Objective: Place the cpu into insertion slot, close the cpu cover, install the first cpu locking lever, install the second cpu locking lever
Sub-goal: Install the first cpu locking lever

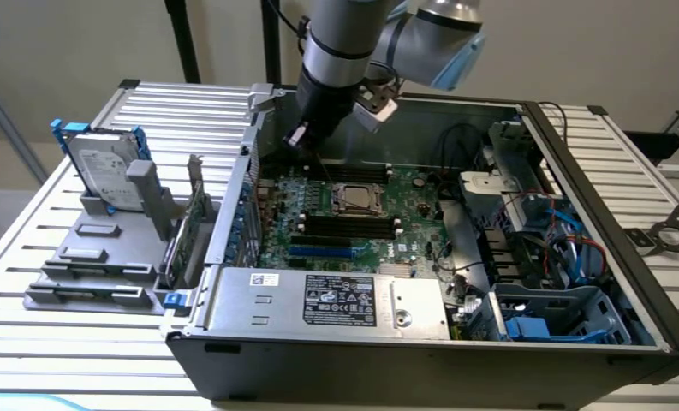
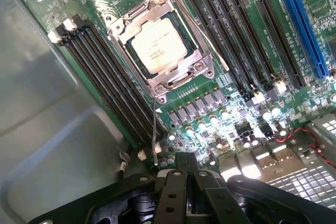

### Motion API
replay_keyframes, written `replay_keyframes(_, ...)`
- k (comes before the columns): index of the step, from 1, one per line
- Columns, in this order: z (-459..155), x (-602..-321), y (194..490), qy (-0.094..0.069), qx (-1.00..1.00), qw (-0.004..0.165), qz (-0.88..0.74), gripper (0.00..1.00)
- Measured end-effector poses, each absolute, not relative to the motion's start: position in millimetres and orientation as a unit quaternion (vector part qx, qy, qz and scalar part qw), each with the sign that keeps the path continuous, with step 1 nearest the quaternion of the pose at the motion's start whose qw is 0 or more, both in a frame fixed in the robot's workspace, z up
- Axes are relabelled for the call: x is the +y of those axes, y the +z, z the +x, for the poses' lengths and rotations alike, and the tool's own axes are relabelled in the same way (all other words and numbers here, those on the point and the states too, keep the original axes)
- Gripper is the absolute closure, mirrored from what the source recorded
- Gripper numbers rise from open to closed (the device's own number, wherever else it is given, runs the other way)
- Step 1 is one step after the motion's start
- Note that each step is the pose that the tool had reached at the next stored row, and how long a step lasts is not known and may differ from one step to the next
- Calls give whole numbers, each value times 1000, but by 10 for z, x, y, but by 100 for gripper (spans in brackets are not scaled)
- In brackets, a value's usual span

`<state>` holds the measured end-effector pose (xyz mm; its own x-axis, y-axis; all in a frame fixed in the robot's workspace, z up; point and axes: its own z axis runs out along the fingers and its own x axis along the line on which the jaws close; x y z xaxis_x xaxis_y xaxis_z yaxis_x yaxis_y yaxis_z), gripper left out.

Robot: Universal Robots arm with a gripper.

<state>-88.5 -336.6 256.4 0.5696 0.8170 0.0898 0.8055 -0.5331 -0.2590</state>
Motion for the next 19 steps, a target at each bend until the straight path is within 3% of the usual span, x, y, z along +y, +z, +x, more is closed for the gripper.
replay_keyframes(8,-940,-3350,2503,17,-439,139,-887,89)
replay_keyframes(13,-944,-3349,2485,4,-422,158,-893,89)
replay_keyframes(19,-944,-3349,2486,-5,-394,164,-904,89)
